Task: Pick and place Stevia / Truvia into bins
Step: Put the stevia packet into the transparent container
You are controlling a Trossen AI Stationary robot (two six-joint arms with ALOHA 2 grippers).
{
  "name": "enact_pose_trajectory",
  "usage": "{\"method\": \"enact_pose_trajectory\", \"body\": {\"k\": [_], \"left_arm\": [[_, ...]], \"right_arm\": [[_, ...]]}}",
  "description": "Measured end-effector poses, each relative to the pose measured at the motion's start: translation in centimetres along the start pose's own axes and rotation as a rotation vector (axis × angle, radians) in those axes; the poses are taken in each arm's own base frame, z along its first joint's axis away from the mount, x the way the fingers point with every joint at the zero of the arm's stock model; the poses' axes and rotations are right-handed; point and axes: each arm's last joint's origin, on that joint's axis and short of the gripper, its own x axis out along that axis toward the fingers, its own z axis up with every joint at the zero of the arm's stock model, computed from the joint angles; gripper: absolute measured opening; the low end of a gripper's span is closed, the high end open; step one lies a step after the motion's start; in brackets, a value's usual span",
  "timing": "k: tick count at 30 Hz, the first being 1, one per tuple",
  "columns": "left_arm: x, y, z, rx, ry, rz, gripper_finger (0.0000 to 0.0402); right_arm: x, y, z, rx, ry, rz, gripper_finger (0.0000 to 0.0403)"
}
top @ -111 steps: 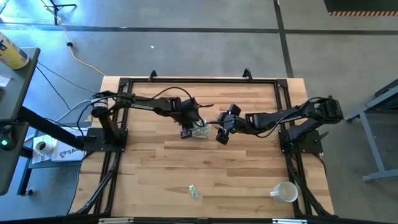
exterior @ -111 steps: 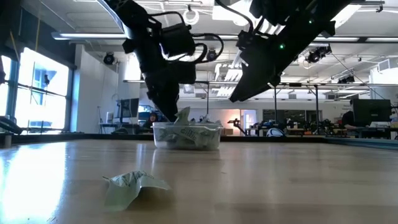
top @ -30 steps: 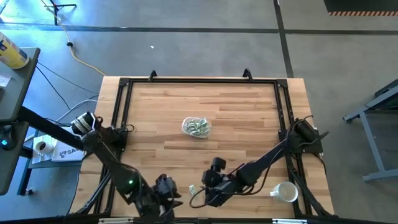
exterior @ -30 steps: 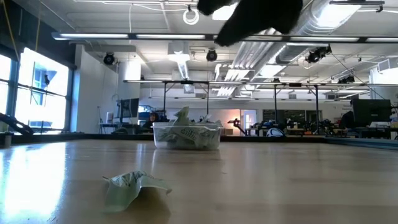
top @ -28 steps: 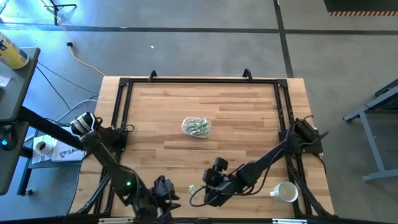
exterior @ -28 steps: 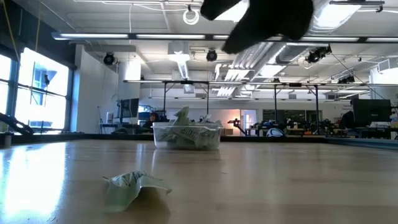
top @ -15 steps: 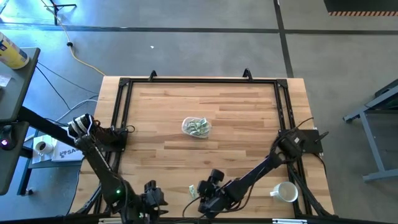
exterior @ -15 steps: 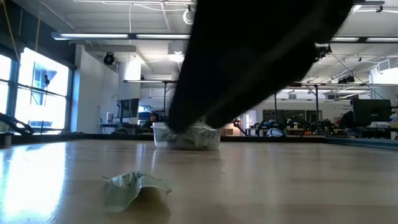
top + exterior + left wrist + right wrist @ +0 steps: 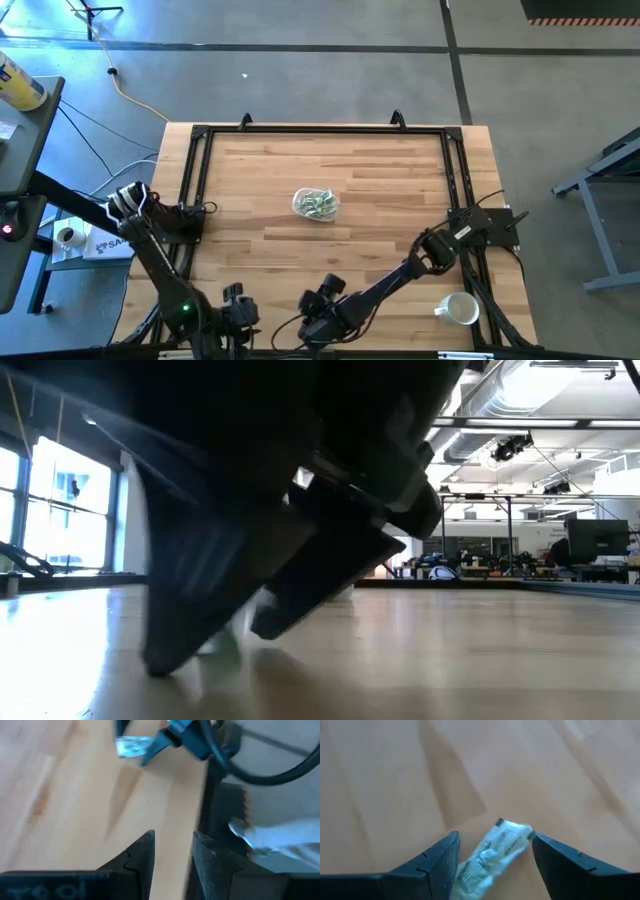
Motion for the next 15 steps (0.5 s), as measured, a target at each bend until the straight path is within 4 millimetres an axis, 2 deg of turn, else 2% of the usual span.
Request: {"method": "enact_pose_trajectory", "body": {"k": [6, 9, 14, 15], "left_arm": [[-0.9, 2.6, 0.6, 0.084, -0.028, 0.214, 0.0166], [-0.9, 4.4, 2.0, 0.085, -0.016, 0.313, 0.0166], [-1.0, 6.7, 4.5, 0.095, 0.03, 0.395, 0.0166], [-1.0, 7.2, 4.9, 0.104, 0.04, 0.414, 0.0166]], "right_arm": [[0.1, -0.6, -0.2, -0.061, 0.055, -0.039, 0.0173], [0.0, -0.9, -0.5, -0.088, 0.086, -0.063, 0.0124], [-0.3, -1.2, -0.5, -0.113, 0.119, -0.067, 0.0019], [-0.5, -1.3, -0.3, -0.11, 0.118, -0.067, 0.001]]}}
